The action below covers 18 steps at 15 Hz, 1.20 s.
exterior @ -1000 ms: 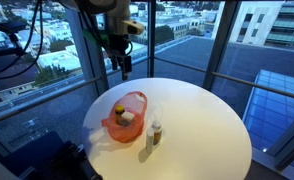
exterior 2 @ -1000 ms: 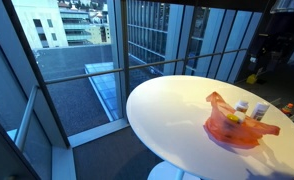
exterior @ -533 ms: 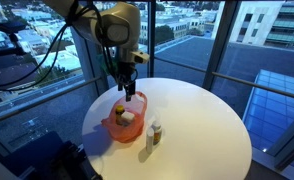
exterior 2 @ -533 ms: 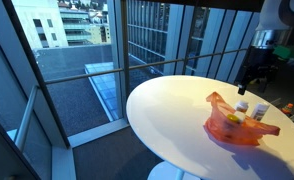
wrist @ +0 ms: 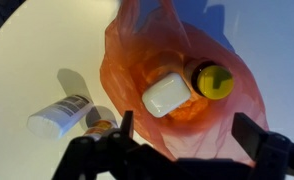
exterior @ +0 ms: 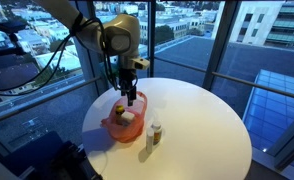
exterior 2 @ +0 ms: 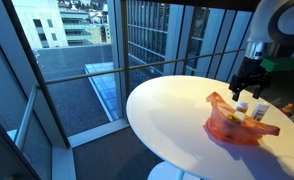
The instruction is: Remove the blue and white container from the orange plastic bag and put it on the table
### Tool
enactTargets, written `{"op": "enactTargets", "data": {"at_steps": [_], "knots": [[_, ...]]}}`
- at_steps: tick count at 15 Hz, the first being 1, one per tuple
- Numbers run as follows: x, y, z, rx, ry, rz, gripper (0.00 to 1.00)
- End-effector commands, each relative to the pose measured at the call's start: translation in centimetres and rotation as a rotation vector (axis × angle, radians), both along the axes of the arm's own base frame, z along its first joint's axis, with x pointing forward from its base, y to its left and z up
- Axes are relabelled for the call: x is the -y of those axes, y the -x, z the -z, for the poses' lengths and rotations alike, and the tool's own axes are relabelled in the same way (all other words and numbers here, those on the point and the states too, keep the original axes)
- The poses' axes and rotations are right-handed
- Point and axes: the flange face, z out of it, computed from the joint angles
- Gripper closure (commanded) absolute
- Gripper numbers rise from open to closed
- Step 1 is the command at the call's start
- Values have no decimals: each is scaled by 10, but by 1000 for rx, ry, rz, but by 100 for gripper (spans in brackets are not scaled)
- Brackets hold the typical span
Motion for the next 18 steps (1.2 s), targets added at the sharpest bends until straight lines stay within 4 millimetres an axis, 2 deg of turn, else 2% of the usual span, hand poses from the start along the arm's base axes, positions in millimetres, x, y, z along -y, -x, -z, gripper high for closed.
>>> {"op": "enactTargets", "data": {"at_steps": [1, 9, 18], "knots": [[1, 1, 2, -4, 16, -4, 0], [9, 9, 29, -12, 81, 52, 0], [-8, 14, 61, -23, 169, 137, 0]]}}
